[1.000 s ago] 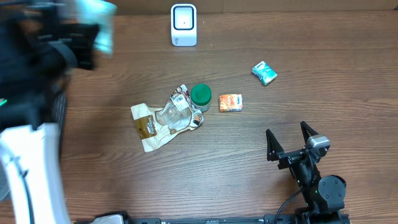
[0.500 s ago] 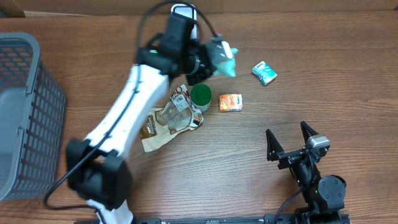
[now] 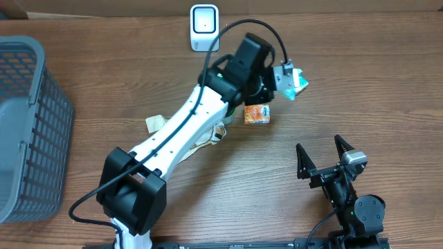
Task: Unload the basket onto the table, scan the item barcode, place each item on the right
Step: 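Carry the wipes pouch with the left gripper past the scanner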
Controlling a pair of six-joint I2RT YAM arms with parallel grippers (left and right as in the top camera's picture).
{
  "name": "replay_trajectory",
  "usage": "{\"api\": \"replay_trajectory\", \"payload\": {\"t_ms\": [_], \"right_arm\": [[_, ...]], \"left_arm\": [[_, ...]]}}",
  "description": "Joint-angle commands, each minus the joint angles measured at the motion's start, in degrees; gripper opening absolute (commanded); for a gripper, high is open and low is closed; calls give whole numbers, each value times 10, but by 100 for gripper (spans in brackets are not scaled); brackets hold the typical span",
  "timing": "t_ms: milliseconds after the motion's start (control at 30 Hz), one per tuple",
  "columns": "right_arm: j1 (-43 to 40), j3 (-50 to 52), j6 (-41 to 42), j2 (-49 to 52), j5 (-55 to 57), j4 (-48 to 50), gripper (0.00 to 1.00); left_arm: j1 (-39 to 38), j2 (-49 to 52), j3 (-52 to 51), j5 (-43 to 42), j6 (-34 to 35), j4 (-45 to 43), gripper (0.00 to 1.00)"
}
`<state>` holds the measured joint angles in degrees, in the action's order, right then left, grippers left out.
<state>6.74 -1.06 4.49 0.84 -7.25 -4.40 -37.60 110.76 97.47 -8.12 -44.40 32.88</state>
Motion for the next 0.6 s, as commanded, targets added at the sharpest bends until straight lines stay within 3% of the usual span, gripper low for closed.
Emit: {"api": "replay_trajectory", "payload": {"t_ms": [0, 233, 567], "right_arm": [[0, 6, 1, -7, -1, 2, 100], [0, 6, 1, -7, -1, 2, 100], [0, 6, 1, -7, -1, 2, 100]], "left_arm": [[-16, 14, 3, 6, 89, -19, 4], [-22, 48, 3, 19, 82, -46, 4], [-39, 47, 3, -11, 81, -17, 4]]}}
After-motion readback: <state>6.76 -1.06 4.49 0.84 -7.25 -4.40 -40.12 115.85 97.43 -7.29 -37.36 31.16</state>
